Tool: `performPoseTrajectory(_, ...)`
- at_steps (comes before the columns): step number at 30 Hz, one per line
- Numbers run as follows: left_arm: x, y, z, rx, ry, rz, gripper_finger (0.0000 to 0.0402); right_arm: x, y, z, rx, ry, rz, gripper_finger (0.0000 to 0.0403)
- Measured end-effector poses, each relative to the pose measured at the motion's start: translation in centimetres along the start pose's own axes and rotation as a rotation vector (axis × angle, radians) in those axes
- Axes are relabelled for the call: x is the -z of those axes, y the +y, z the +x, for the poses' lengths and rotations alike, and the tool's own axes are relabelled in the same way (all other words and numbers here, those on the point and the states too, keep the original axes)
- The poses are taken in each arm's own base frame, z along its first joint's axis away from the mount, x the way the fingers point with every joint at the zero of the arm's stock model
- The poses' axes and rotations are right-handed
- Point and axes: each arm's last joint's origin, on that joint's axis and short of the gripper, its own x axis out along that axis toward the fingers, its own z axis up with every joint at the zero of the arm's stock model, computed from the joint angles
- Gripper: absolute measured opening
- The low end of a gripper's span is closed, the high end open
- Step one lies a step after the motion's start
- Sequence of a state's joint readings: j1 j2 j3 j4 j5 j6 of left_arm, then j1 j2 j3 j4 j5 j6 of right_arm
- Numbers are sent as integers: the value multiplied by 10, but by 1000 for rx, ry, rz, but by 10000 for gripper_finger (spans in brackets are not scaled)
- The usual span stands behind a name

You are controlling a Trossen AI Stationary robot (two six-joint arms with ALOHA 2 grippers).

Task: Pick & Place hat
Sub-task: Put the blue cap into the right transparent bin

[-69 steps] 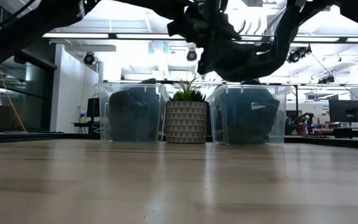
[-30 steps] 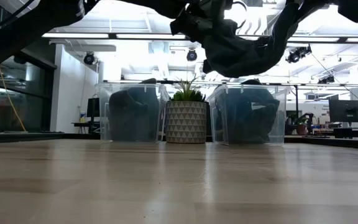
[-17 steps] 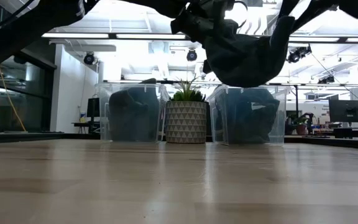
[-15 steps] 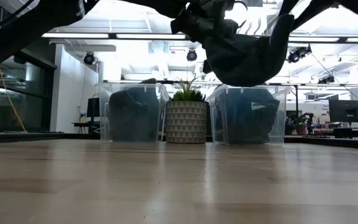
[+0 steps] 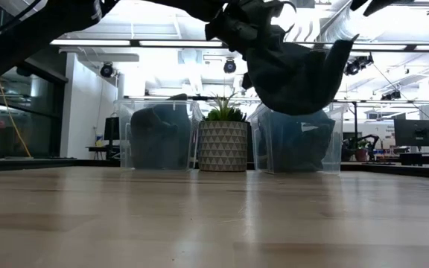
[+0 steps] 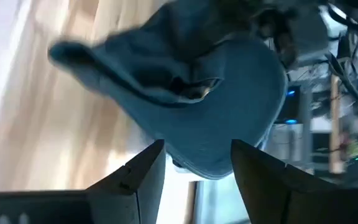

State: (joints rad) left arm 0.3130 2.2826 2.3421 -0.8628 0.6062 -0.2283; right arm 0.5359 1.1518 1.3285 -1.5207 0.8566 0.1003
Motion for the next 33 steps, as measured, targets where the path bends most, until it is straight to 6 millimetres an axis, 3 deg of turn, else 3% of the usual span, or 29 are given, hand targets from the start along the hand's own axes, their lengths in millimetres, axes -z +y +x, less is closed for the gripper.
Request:
performPoseTrajectory(15,-6,2,0,-101,-75,19,0,23,-49,-21,-50,-296,746,179)
performPoseTrajectory(26,-11,3,-1,-156,-139,24,0,43,-67,-31,-105,-384,1015,179)
performPoseTrajectory(33,-14,3,-2,-189,-178,25,0,56,-71,-37,-103,-411,1056,179)
